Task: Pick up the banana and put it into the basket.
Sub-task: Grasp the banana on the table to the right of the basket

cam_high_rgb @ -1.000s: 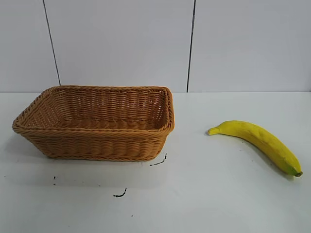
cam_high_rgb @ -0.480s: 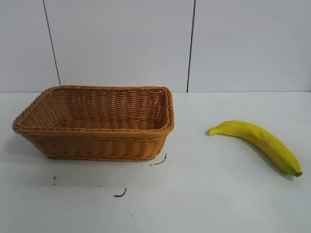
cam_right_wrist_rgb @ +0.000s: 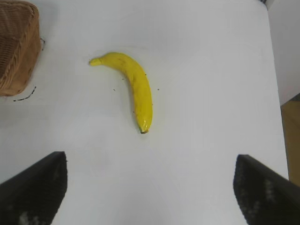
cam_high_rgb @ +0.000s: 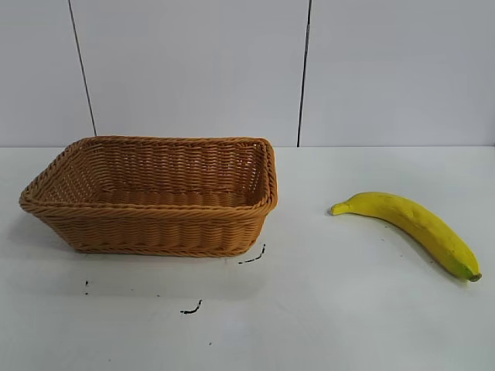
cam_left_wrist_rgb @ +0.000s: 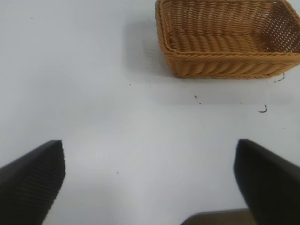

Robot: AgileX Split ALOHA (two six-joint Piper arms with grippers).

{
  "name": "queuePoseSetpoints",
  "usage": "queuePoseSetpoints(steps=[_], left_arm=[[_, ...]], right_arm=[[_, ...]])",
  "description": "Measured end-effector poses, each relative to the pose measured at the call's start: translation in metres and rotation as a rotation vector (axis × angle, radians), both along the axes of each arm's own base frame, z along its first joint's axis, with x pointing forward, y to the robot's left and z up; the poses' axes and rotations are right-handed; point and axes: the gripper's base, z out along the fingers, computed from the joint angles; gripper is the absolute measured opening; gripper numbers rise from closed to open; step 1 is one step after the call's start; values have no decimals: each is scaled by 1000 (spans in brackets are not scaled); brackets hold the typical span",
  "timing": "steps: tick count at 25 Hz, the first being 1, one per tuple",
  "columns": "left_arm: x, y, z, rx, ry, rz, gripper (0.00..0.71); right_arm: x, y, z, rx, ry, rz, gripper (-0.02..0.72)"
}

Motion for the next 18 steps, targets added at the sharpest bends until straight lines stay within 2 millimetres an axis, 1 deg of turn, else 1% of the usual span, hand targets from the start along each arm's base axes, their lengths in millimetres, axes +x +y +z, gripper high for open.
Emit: queuePoseSetpoints(steps=[4,8,12,15,18], left_arm=[[0,0,0,0,0,0,695],[0,0,0,0,0,0,695],[0,0,0,0,0,0,695],[0,0,0,0,0,0,695],[0,0,0,0,0,0,695]], right_arm=[[43,1,-17,-38,74,89,689],[70,3,-35,-69,103,190,689],[83,5,-51,-67,126,235,689],[89,8,-60,-62,140,261,689],[93,17,-65,-75,130,311,689]])
